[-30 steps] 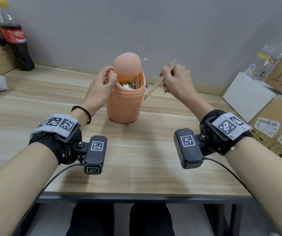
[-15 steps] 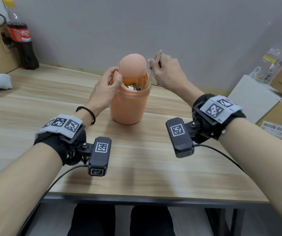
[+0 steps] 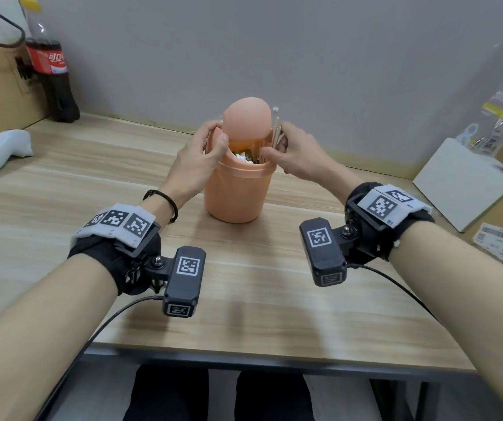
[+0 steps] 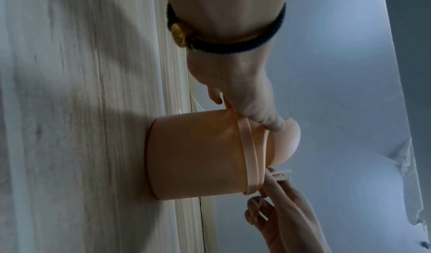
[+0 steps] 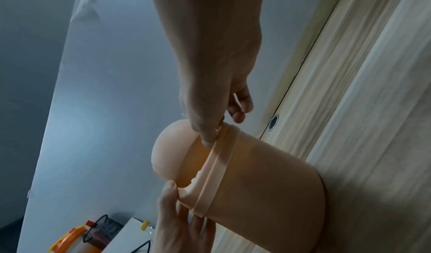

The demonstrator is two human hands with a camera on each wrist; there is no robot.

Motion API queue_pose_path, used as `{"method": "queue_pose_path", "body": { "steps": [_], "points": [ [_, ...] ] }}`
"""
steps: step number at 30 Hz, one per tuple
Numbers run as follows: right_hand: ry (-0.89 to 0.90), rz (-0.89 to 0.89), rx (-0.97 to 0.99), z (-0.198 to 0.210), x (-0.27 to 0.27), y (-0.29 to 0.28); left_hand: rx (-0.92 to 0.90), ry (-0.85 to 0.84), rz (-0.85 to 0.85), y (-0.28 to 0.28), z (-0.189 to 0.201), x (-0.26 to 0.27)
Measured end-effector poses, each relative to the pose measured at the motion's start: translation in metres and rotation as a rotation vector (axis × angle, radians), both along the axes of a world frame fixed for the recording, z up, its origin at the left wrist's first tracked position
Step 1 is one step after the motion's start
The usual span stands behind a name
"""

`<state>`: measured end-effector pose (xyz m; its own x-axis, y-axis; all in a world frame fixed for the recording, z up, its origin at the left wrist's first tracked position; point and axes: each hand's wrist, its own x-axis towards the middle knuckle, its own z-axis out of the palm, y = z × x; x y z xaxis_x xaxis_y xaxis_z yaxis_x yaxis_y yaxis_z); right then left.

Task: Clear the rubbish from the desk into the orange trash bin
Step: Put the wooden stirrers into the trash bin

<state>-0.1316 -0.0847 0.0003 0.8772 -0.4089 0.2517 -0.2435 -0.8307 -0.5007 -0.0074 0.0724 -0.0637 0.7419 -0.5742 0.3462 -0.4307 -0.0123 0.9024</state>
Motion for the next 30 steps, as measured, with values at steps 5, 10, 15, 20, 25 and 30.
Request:
{"method": "queue_pose_path", "body": {
  "steps": [5, 10, 15, 20, 25, 30],
  "points": [
    [-0.2, 0.038, 0.242, 0.008, -0.011, 0.001, -0.009, -0.002, -0.014, 0.0, 0.0, -0.001],
    [-0.332, 0.026, 0.261, 0.011, -0.006, 0.005, 0.0, 0.002, -0.023, 0.002, 0.0, 0.0],
    [-0.346, -0.03, 0.238, 0.011, 0.002, 0.005, -0.005, 0.014, -0.038, 0.002, 0.0, 0.001],
    [-0.263, -0.072, 0.269, 0.004, 0.002, -0.003, -0.014, 0.02, -0.029, -0.001, -0.002, 0.001],
    [-0.337, -0.122, 0.315, -0.003, 0.004, -0.001, -0.018, 0.016, -0.03, 0.001, -0.001, 0.001],
    [-0.363, -0.103, 0.306, -0.001, 0.002, 0.0, -0.006, 0.014, -0.034, 0.001, -0.001, 0.002]
  ]
}}
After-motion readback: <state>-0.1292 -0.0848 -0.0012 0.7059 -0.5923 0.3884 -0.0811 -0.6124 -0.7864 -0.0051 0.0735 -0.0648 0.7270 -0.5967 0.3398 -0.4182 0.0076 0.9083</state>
